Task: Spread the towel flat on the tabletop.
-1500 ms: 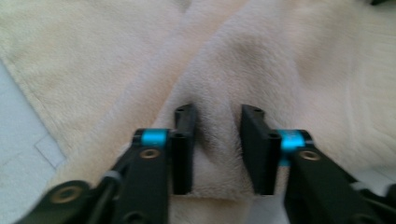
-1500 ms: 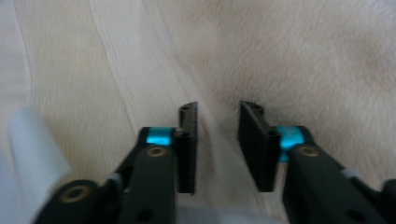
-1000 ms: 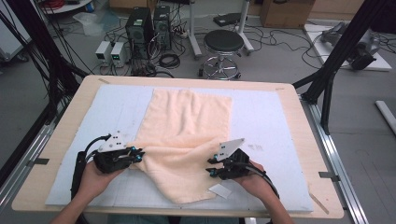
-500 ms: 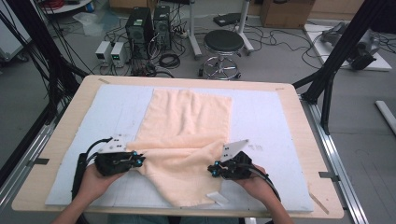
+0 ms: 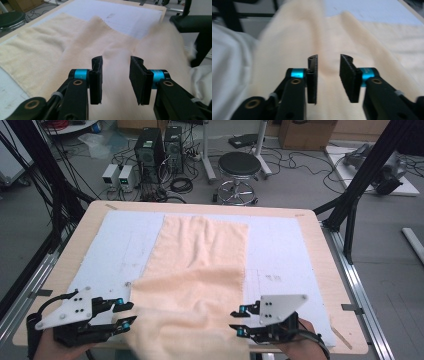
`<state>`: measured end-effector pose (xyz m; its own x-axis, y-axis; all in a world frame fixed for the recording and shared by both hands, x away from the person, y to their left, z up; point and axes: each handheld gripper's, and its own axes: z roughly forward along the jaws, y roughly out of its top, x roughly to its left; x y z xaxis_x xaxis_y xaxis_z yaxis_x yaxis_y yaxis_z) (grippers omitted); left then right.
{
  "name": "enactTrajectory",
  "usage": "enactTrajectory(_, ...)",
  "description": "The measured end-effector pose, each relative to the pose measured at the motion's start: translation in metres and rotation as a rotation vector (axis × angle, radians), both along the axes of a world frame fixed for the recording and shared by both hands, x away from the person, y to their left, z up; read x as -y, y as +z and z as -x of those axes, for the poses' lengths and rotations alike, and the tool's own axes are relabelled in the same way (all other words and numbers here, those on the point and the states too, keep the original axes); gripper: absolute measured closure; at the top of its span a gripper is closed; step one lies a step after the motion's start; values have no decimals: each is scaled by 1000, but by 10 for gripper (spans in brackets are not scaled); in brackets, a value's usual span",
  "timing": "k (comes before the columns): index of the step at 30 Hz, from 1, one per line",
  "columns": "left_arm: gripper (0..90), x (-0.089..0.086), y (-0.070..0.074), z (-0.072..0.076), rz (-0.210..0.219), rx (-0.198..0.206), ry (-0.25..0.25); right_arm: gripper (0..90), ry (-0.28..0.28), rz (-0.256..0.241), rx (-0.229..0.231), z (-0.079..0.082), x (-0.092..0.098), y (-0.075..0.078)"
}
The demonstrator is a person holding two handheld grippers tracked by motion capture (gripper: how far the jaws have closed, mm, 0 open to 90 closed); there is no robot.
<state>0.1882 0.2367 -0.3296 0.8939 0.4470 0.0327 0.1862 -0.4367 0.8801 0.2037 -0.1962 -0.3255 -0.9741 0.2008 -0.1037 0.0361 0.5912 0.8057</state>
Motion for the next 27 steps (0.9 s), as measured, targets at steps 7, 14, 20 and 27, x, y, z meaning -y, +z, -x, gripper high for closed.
enactTrajectory(7,534,9,-67,-62,-55,-81,51,571,-91,36,-77,-68,-7,-62)
enactTrajectory(14,611,21,-104,-100,-166,-225,21,647,-95,197,-173,-100,-21,-108)
enactTrajectory(20,864,24,-103,-85,-180,-199,3,873,-60,148,-187,-97,-14,-107)
enactTrajectory(27,855,7,-71,-34,-65,-130,-36,850,18,44,-139,-45,1,-70)
